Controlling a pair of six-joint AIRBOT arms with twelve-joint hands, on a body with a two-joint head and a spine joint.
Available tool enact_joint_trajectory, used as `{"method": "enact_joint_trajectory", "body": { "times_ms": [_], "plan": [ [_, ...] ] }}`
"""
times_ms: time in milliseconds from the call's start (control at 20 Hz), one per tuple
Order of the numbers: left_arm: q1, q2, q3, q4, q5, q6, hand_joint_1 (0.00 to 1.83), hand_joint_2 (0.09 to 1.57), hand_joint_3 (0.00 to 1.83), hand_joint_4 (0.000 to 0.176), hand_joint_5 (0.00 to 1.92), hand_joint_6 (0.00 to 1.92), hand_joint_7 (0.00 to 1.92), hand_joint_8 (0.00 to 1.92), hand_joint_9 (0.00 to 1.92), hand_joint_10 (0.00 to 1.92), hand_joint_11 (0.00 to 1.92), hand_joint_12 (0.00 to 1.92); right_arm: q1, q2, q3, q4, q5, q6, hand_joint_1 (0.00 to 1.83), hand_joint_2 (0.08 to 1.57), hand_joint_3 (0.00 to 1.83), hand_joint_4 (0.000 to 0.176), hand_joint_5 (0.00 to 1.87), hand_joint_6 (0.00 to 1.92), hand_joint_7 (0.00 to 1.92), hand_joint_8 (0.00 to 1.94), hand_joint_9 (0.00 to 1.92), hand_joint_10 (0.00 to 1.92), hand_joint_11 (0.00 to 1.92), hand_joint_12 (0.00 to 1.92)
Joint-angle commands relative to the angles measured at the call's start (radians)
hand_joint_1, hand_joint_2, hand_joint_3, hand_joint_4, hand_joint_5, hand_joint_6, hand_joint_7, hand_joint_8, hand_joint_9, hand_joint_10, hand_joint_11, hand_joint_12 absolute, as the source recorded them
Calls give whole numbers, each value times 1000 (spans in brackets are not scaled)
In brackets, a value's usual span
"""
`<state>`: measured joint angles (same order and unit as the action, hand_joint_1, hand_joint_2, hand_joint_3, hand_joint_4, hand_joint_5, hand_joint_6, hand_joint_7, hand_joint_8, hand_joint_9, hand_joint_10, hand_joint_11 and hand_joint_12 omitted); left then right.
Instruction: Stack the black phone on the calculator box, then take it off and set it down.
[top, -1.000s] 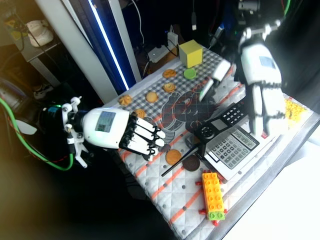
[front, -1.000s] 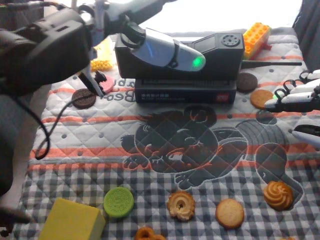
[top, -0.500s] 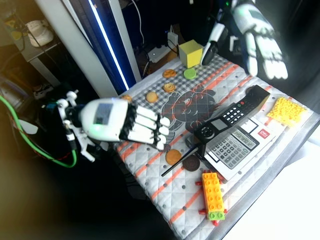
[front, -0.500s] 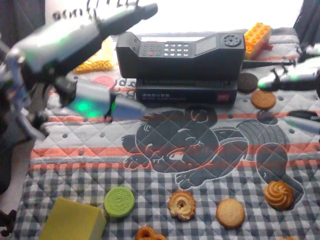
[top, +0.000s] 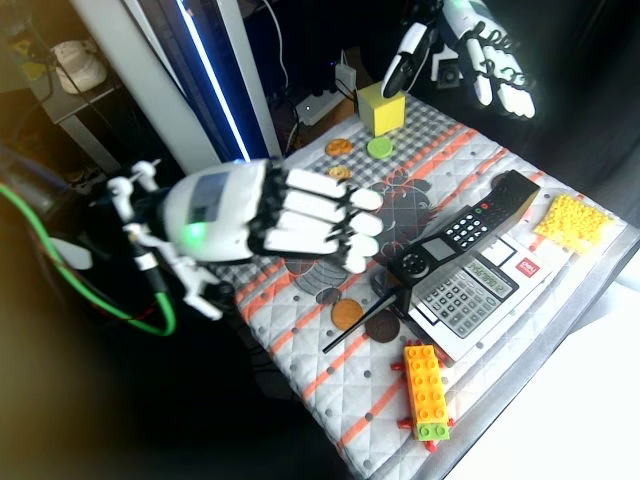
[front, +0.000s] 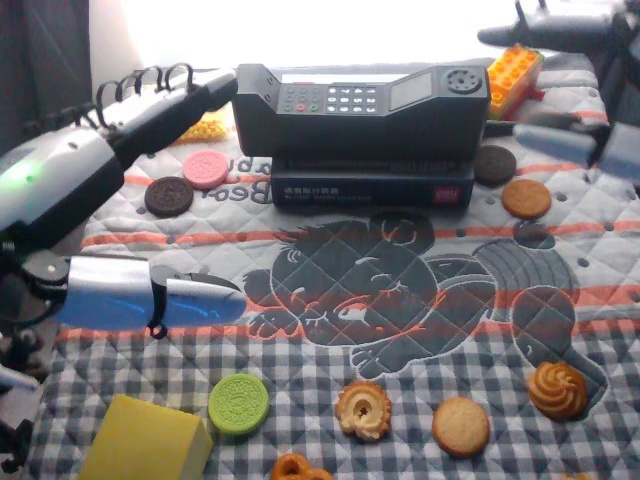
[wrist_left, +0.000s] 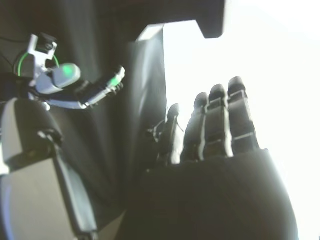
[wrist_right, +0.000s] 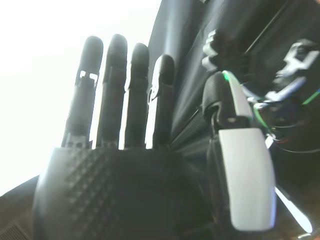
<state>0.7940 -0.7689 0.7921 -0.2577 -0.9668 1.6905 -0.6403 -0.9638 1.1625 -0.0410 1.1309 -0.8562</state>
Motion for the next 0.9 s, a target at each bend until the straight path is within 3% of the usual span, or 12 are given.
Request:
{"method": "enact_joint_trajectory", "body": {
  "times_ms": [0,50,100,200,250,300,550,600,650,700,800,850],
  "plan": [
    [8,8,-6,-10,-174,-8,741,802,11,138,11,0,3,0,0,0,0,0,31,-14,23,22,47,-7,749,1079,0,38,469,0,522,0,745,26,499,1141],
    [19,8,-10,-17,-185,-8,741,802,11,138,11,0,3,0,0,0,0,0,48,-27,35,19,23,-7,749,1079,0,38,469,0,522,0,745,26,499,1141],
    [33,7,-16,-24,-191,-8,763,800,9,147,39,12,0,0,0,0,0,0,69,-47,54,16,-10,-7,752,1041,0,41,414,0,426,0,530,4,210,1132],
    [59,6,-24,-40,-193,-8,757,810,12,148,40,9,0,0,0,0,0,0,112,-93,93,11,-80,-7,702,1009,0,119,300,0,298,1,306,6,10,990],
    [64,5,-24,-45,-192,-8,739,819,14,139,21,1,0,0,0,0,0,0,134,-112,110,7,-110,-7,722,1003,0,130,260,0,262,0,268,0,1,958],
    [67,4,-24,-47,-190,-8,760,827,16,134,23,3,5,2,0,0,0,0,159,-134,133,3,-151,-7,762,982,0,167,224,1,267,3,278,6,0,1054],
    [66,-3,-13,-49,-153,-8,778,832,10,113,46,6,36,7,0,0,0,0,225,-229,225,1,-288,-6,737,926,0,176,182,1,285,3,418,29,77,1344],
    [66,-6,-12,-50,-153,-8,763,838,11,115,51,6,41,8,0,0,0,0,229,-244,240,1,-312,-6,763,925,0,167,204,2,303,3,456,28,121,1298],
    [66,-8,-11,-51,-152,-8,750,849,14,93,55,6,43,6,6,2,0,0,231,-258,253,1,-333,-6,776,920,0,123,256,2,365,6,594,50,352,1241],
    [65,-10,-10,-51,-150,-8,740,850,13,99,41,1,39,4,0,0,0,0,234,-274,270,1,-360,-6,810,926,0,93,294,4,414,9,707,77,464,1247],
    [65,-11,-9,-51,-147,-8,725,849,11,101,44,2,45,6,7,3,0,0,236,-292,290,1,-391,-4,844,946,2,93,346,6,477,13,706,58,393,1282],
    [65,-11,-8,-51,-147,-8,723,858,13,107,41,1,44,4,8,3,0,0,236,-294,296,1,-399,9,896,969,1,35,530,12,690,24,865,78,491,1293]
  ]
}}
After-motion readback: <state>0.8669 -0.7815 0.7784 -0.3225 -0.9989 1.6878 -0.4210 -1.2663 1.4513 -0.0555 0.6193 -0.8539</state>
